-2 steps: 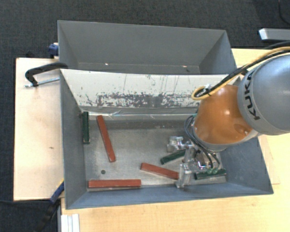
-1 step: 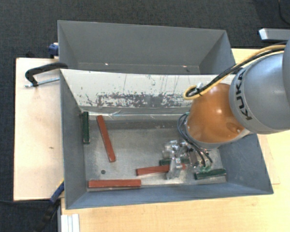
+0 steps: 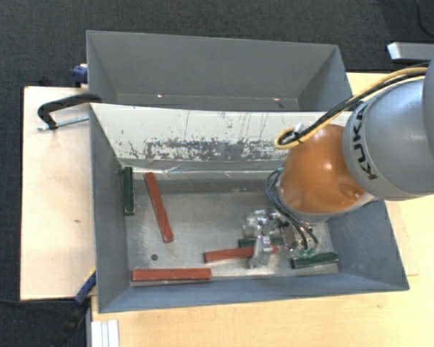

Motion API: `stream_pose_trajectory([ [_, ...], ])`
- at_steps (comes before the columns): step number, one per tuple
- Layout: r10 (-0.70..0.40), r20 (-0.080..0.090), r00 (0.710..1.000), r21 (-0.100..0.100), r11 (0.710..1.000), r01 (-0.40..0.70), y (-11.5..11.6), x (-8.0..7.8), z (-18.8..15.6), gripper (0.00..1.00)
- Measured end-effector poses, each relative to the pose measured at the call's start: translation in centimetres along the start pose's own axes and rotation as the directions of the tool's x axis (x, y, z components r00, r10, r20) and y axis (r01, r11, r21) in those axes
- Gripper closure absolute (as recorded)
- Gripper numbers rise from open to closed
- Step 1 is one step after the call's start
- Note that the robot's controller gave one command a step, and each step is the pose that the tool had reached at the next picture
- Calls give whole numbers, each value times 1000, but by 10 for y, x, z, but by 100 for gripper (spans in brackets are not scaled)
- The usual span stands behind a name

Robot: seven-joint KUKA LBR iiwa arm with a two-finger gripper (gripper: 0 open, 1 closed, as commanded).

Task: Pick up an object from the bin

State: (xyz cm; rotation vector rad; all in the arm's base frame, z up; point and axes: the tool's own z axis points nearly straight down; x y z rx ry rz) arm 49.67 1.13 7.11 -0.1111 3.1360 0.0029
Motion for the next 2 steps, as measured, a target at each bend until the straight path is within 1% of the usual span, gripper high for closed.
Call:
stream_pose_trajectory([
  [1,0,-1,1000,0,1000,0,0,0,-2,100],
  [2,0,-6,1000,0,1000,0,0,1,-11,100],
])
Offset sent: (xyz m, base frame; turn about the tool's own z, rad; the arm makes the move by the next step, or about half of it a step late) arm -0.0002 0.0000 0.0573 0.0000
